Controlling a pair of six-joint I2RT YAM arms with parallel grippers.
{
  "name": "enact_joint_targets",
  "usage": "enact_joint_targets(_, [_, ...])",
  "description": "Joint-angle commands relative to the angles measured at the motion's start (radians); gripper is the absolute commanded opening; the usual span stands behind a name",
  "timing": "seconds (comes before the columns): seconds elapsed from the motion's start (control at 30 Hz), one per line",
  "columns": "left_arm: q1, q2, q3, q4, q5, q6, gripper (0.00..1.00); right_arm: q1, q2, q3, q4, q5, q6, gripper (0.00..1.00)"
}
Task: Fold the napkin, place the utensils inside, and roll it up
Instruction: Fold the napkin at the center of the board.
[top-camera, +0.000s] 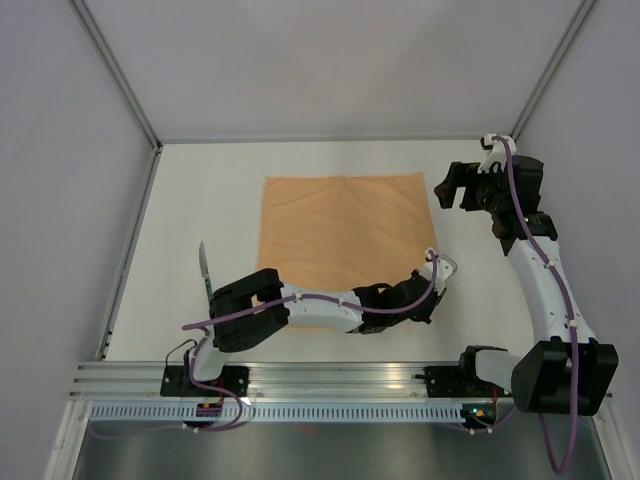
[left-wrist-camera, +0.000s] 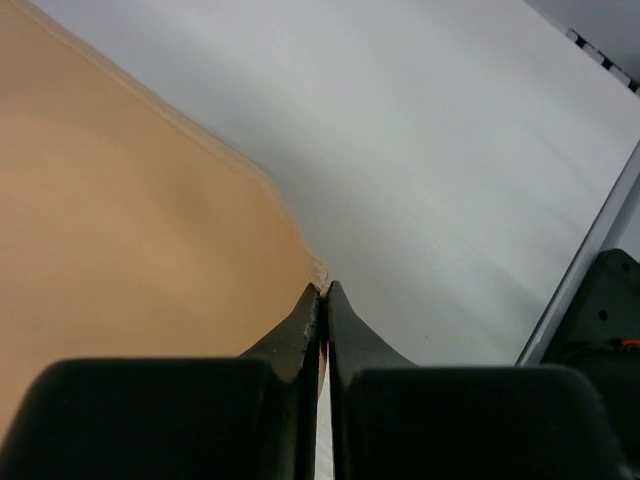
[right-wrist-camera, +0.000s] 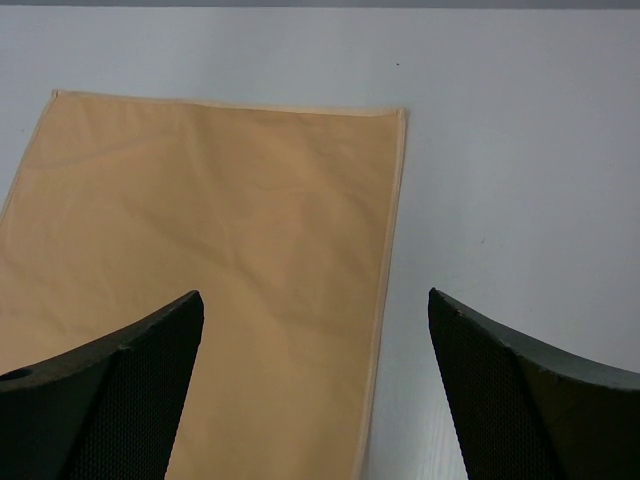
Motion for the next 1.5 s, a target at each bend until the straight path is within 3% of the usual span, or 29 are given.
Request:
enact_joint_targets(0.0, [0.045, -0.063, -0.021, 0.050, -0.001, -0.095, 0.03, 0.000, -0.011, 0.029, 0.000, 0.018, 0.000, 0.98])
enact_joint_targets(0.37, [0.167, -0.173, -0.116, 0.027, -0.011, -0.161, 0.02, 0.001, -0.012, 0.028, 0.001, 0.018, -0.006, 0.98])
enact_joint_targets(0.8, [0.425, -0.262, -0.182, -0.056, 0.033, -0.165, 0.02, 0.001, -0.012, 0.026, 0.001, 0.016, -0.009, 0.98])
enact_joint_targets(1.47, [0.718, -0.265, -0.129, -0.140, 0.091, -0.080, 0.02, 0.001, -0.008, 0.023, 0.000, 0.001, -0.013, 0.98])
